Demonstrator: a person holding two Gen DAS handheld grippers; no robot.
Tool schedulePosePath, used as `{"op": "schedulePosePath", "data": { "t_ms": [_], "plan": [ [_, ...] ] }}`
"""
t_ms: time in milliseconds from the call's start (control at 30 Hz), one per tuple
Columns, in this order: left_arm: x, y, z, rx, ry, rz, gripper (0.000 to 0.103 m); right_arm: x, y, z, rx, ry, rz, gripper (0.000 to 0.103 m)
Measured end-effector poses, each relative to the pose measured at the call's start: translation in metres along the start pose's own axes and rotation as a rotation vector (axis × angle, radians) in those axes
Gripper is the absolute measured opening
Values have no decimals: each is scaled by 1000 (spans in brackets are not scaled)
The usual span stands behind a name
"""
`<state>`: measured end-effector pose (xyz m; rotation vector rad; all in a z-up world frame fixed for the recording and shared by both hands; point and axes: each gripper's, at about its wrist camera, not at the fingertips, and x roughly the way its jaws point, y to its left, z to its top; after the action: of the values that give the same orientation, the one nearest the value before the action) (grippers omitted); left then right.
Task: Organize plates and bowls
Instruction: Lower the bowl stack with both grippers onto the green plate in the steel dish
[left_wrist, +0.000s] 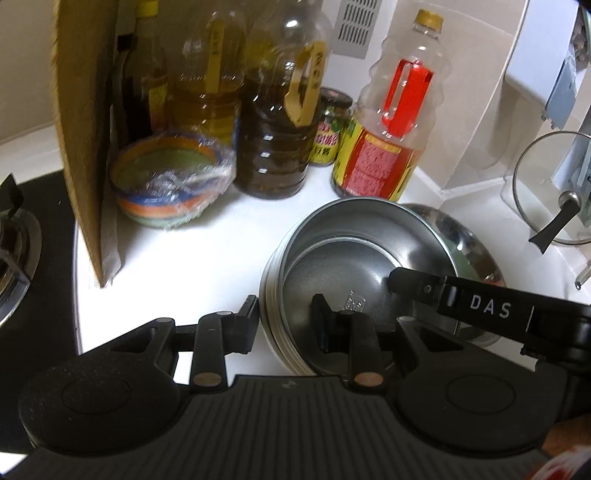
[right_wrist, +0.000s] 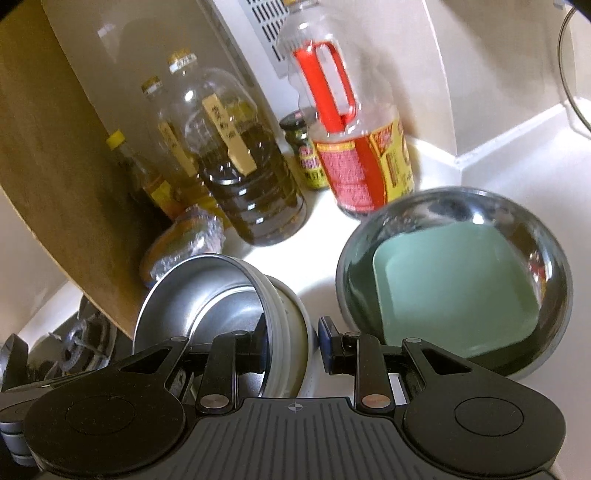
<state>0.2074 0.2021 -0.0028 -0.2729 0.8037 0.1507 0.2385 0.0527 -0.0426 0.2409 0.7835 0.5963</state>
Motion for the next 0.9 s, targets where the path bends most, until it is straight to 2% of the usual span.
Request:
{"op": "schedulePosePath", "data": {
  "t_ms": [267,567,900],
  "plan": [
    [10,-34,18,50,-28,-64,26,-18,-17,20,24,-67,-44,27],
    [35,-87,40,112,-10,-168,26,-39,-56,42,76,-136,-145,27],
    [72,-124,49,134,61,-206,26,-37,-106,55,162,-111,-206,27]
  ]
}}
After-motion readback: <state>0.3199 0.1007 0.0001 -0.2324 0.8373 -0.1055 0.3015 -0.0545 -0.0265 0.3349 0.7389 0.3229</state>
